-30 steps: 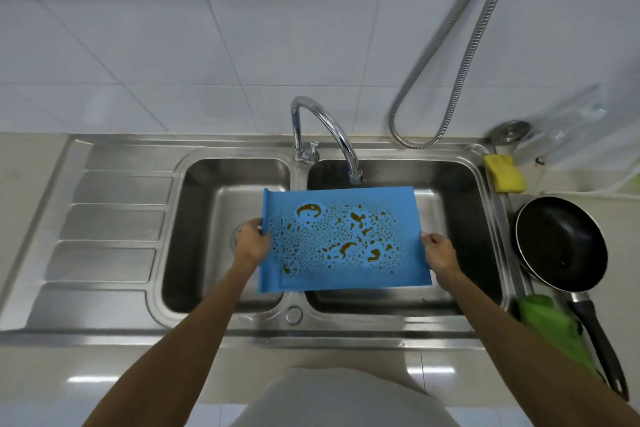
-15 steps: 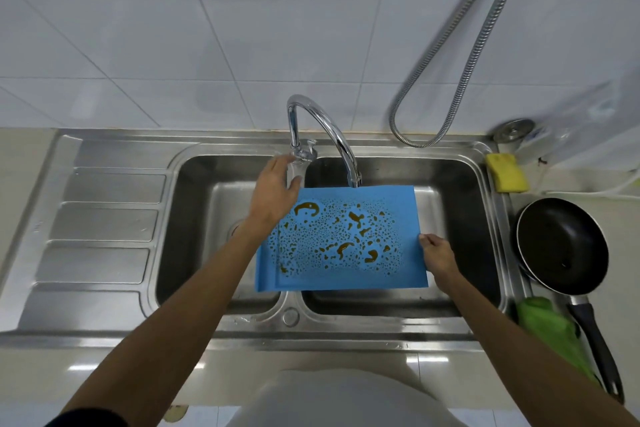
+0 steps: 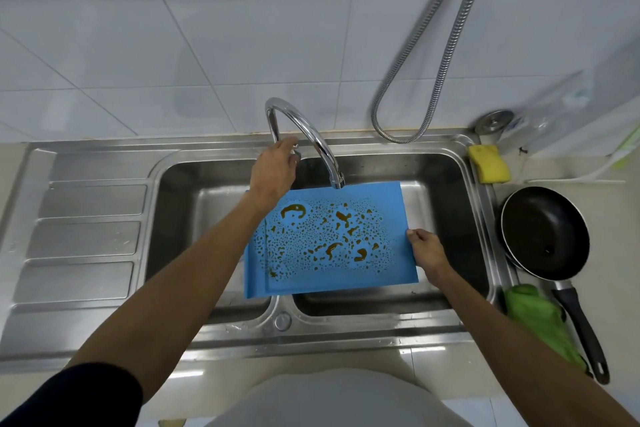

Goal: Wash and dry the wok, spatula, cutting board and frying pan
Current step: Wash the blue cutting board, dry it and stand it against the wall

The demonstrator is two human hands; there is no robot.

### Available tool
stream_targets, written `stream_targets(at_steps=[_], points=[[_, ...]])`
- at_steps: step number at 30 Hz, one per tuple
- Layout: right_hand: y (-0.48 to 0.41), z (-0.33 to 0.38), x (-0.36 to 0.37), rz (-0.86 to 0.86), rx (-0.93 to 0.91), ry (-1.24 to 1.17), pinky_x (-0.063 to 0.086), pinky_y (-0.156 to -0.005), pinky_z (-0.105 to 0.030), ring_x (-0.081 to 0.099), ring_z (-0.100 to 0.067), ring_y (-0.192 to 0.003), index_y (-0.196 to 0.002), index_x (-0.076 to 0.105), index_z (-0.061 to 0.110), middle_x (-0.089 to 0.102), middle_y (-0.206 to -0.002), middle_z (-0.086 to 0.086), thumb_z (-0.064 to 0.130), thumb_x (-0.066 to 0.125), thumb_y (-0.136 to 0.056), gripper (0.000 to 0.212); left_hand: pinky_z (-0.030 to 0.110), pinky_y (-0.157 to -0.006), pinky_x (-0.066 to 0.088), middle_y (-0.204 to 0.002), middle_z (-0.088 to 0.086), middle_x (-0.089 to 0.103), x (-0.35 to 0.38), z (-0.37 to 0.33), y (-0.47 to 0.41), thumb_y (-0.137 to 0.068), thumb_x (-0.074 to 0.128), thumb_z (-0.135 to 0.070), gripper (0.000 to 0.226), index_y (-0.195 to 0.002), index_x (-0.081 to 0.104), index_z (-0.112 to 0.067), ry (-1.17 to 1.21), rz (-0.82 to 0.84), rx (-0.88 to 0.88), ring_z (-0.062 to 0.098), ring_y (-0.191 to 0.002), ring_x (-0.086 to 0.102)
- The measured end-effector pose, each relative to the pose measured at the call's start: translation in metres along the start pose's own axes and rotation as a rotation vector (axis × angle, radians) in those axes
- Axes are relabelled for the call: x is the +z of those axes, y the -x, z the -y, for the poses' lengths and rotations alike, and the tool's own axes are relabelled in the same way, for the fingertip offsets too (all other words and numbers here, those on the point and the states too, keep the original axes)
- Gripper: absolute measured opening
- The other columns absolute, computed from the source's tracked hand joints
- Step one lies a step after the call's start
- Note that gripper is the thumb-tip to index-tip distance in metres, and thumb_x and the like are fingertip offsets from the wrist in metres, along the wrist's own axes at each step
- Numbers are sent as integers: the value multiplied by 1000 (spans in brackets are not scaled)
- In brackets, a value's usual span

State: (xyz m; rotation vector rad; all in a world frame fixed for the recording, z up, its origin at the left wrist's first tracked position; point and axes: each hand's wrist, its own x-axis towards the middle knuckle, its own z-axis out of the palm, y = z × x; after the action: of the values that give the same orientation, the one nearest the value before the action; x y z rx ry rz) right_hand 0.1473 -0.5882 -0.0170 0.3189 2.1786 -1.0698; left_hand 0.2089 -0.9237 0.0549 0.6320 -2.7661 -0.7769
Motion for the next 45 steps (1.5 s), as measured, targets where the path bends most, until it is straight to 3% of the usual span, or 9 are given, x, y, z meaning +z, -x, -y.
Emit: stream_targets(at_steps=[8,13,22,33,40,45], points=[[0,-3,6,-108,-23,36,47,-90,-46,58,-29,-101,-99,66,7,64,-107,-12,26,45,-105,29,41,-73,54,-102,12,75,1,5,5,-102,51,-15,27,-124,66,-15,-24,-64,-81,34,-86,70],[0,-5,11,-144,-27,57,45,-90,-46,56,-28,-101,-102,65,6,62,-106,-11,27,45,-106,30,41,-70,55,-95,10,76,1,8,8,-103,50,-20,27,-125,66,-17,-14,-65,-68,31,-79,70],[-3,-5,13,-145,11,-25,43,-87,-43,55,-27,-103,-106,65,4,61,-107,-11,26,46,-106,29,31,-64,44,-88,8,76,5,14,19,-102,52,-25,24,-119,68,-19,-13,-139,-53,30,-73,70],[-11,3,12,-151,18,-23,41,-83,-41,55,-27,-100,-105,66,2,61,-105,-13,25,47,-105,30,41,-65,54,-82,8,74,8,18,23,-101,51,-23,23,-119,67,-21,6,-157,-32,33,-69,68],[-13,2,12,-152,32,-10,45,-89,-44,55,-27,-101,-108,67,2,61,-107,-11,27,46,-105,32,35,-60,50,-74,7,70,8,17,27,-101,53,-22,23,-120,66,-21,12,-159,-30,28,-59,62],[-15,0,14,-129,61,-41,40,-85,-42,54,-26,-102,-108,64,3,60,-109,-12,27,45,-106,31,31,-55,49,-72,-6,57,7,18,31,-101,53,-19,23,-122,62,-22,71,-127,-34,15,-54,47]])
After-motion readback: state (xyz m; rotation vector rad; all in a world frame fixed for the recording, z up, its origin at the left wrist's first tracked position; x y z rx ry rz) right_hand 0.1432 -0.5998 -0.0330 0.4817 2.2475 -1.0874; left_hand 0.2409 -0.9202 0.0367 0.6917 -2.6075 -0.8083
